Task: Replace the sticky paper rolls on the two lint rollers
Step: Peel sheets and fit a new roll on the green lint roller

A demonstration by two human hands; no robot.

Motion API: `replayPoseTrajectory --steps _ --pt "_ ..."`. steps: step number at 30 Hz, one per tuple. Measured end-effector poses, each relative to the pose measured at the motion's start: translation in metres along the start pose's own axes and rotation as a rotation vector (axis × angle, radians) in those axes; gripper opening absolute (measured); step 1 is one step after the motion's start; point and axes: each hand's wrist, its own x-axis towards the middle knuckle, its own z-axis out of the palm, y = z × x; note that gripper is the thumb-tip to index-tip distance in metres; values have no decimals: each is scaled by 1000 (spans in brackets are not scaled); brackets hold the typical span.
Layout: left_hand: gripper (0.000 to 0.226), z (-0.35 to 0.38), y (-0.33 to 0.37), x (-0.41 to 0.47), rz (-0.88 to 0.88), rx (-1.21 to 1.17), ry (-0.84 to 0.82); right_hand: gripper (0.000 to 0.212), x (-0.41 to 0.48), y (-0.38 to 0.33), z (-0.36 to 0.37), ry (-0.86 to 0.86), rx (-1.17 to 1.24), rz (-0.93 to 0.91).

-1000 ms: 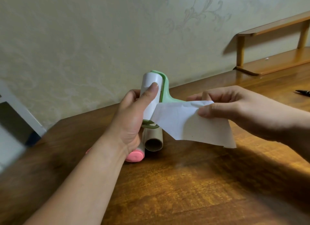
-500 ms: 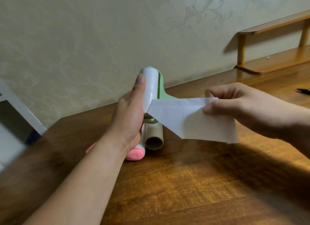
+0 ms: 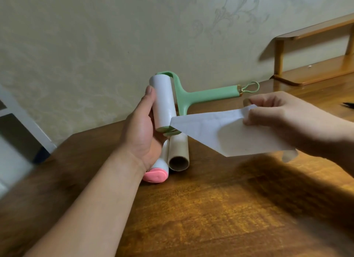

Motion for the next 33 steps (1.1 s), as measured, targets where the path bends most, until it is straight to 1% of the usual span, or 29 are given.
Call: replayPoseTrajectory --steps 1,3,8,12,16,17,19,23,26,29,32,33 --pt "50 0 -1 1 -3 -8 14 25 0 0 2 -6 -36 7" --pt "48 -1 -3 3 -15 -20 43 19 -1 0 4 -8 -105 20" --pt "48 -4 -6 7 -9 -9 67 28 1 4 3 70 -122 63" --pt "49 -7 -6 8 26 11 36 18 2 7 2 81 -115 86" --pt "67 -7 -3 7 18 8 -41 26 4 10 1 42 -109 160" --pt "62 -7 -2 7 25 12 -40 27 4 11 1 33 -122 179" --pt "44 -8 -3 7 46 40 -4 27 5 13 0 9 -156 199" --pt "36 -9 -4 6 78 85 67 16 6 16 0 -18 -226 195" --pt "23 -9 -1 4 96 50 65 14 8 19 -2 -17 -273 194" --pt "20 -8 2 1 104 15 60 13 8 17 -3 -41 -285 210" --pt "20 -6 2 -1 106 4 52 5 7 16 0 -24 -312 202" --pt "22 -5 2 -1 104 3 49 7 6 16 1 -20 -329 196"
